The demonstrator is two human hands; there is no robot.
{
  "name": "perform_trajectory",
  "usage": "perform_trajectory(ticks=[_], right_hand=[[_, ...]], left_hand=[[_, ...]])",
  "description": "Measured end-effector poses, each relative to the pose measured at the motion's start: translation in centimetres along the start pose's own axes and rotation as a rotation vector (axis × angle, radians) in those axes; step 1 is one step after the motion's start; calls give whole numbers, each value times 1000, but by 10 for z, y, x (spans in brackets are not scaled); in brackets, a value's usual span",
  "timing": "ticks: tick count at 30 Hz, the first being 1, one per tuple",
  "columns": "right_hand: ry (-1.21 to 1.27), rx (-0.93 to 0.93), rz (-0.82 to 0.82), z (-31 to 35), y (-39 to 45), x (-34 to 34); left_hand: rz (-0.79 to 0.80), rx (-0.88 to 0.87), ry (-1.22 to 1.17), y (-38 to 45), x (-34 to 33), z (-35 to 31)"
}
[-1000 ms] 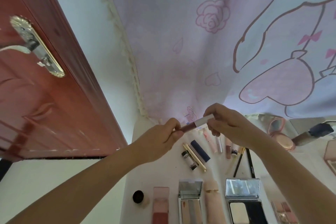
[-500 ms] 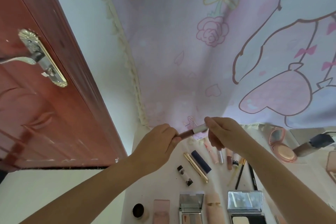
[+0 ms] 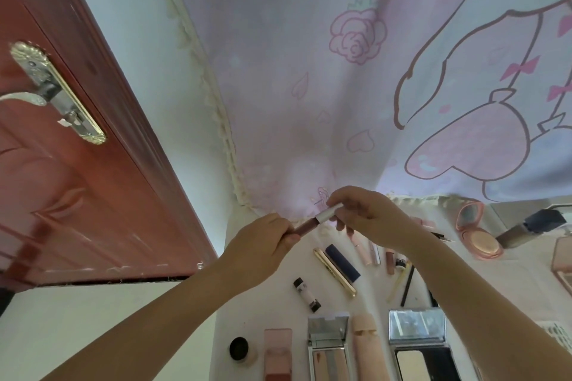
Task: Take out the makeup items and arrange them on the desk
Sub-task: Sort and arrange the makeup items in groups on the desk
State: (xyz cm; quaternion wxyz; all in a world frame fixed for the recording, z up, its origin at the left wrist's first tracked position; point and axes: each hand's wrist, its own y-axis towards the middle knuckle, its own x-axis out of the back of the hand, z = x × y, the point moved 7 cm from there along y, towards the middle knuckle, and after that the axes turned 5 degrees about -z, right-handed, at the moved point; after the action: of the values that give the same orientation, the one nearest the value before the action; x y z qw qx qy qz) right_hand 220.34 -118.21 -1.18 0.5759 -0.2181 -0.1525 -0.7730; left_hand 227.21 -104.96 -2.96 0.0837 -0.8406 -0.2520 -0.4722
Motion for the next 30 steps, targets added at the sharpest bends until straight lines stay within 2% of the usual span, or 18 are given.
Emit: perform_trajectory(ticks=[2, 4, 6, 8, 12, 14, 17, 24, 28, 30], right_hand=[[113, 8, 30, -2, -1, -1], [106, -90, 17, -9, 0, -5], [-26, -161, -14, -16, 1, -5], [-106, -152, -23, -18, -2, -4], [206, -141, -24, -25, -15, 0], [208, -210, -50, -33, -20, 2], [64, -278, -152, -49, -28, 14], [247, -296, -235, -94, -72, 50], [352, -340, -338, -124, -91, 74], [316, -404, -398, -146, -103, 92]], left_hand=[[-7, 6, -30, 0, -1, 3], [-12, -2, -43, 0, -4, 3], [-7, -13, -39, 0, -9, 2], [8, -16, -31, 0, -15, 2], [36, 5, -48, 4, -26, 0], [48, -4, -56, 9, -34, -6], [111, -48, -61, 16, -52, -22], [275, -69, -72, 33, -101, -51], [362, 2, -167, 47, -133, -75], [389, 120, -238, 57, -153, -84]])
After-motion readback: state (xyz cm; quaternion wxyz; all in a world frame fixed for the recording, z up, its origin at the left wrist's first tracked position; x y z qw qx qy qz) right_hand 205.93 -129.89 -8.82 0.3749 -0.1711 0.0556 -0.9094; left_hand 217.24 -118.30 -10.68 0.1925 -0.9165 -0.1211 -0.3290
